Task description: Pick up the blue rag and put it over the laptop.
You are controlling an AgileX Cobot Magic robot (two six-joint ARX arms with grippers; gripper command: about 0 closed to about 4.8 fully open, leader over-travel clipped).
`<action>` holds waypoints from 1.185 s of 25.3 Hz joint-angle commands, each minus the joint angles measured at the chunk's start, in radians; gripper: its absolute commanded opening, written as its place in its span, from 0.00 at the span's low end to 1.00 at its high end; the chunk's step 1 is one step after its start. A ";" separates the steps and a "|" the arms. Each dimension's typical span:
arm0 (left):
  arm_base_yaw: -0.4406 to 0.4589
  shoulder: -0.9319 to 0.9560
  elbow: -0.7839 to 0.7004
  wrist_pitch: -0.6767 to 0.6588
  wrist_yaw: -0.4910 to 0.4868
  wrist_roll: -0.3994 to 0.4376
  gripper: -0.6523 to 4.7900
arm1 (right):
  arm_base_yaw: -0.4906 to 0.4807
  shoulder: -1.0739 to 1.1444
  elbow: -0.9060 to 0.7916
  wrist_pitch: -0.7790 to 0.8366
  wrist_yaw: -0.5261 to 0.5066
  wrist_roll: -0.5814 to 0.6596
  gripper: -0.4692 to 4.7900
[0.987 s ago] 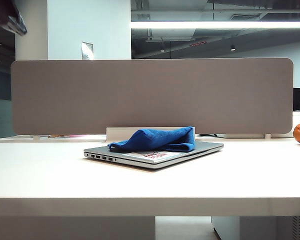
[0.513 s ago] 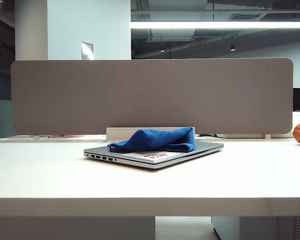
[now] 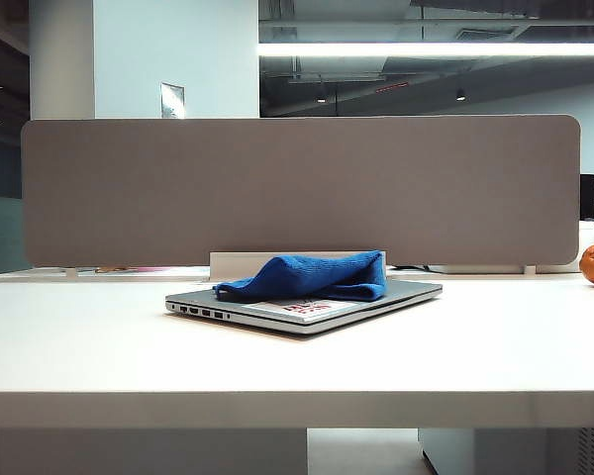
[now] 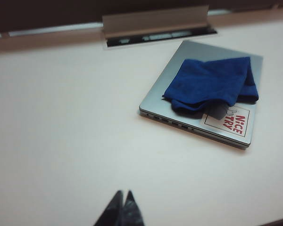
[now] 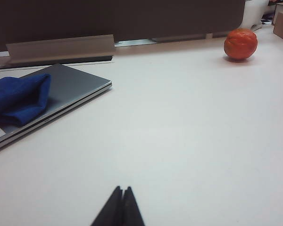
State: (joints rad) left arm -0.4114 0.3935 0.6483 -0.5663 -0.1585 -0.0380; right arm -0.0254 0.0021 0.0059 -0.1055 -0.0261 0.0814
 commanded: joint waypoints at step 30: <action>0.274 -0.105 -0.360 0.546 0.077 0.064 0.11 | -0.001 -0.002 -0.003 0.004 0.005 -0.003 0.09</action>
State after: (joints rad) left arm -0.1547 0.3012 0.3084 -0.1059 -0.1062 0.0261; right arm -0.0254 0.0021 0.0059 -0.1116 -0.0265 0.0811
